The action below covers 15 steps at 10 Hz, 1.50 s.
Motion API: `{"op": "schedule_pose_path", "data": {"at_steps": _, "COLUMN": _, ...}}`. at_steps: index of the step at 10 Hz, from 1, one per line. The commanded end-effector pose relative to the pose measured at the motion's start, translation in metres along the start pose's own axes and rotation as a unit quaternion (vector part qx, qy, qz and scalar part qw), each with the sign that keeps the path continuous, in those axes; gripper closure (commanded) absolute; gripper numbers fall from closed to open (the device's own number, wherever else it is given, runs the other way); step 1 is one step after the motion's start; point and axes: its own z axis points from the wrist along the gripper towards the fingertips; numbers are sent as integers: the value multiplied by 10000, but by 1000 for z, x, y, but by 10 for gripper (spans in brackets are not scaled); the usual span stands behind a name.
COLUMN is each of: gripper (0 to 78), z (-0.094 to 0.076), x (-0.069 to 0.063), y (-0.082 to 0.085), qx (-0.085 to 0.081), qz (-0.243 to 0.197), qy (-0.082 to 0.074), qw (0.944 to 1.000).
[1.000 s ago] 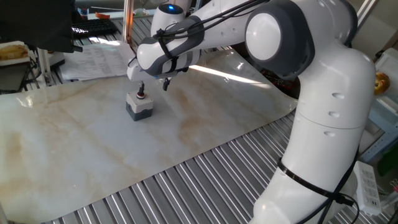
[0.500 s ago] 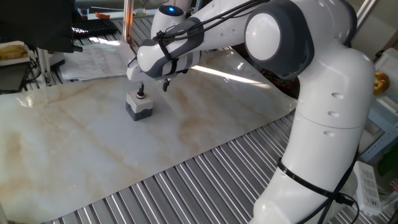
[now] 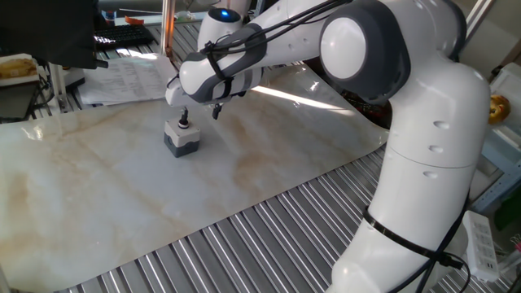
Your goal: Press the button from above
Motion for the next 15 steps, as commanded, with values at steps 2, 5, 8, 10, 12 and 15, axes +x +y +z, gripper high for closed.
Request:
{"op": "schedule_pose_path", "data": {"at_steps": 2, "gripper": 1, "z": -25, "x": 6, "y": -5, "qx": 4, "qz": 35, "qy": 101, "qw": 9999}}
{"op": "schedule_pose_path", "data": {"at_steps": 5, "gripper": 1, "z": -38, "x": 7, "y": -6, "qx": 8, "qz": 34, "qy": 93, "qw": 10000}}
{"op": "schedule_pose_path", "data": {"at_steps": 8, "gripper": 1, "z": -71, "x": 13, "y": -8, "qx": 57, "qz": 20, "qy": 138, "qw": 9999}}
{"op": "schedule_pose_path", "data": {"at_steps": 10, "gripper": 1, "z": -88, "x": 16, "y": -10, "qx": 61, "qz": 5, "qy": 225, "qw": 9997}}
{"op": "schedule_pose_path", "data": {"at_steps": 12, "gripper": 1, "z": -98, "x": 19, "y": -7, "qx": 120, "qz": 30, "qy": 207, "qw": 9997}}
{"op": "schedule_pose_path", "data": {"at_steps": 15, "gripper": 1, "z": -112, "x": 19, "y": -17, "qx": 127, "qz": -95, "qy": 221, "qw": 9996}}
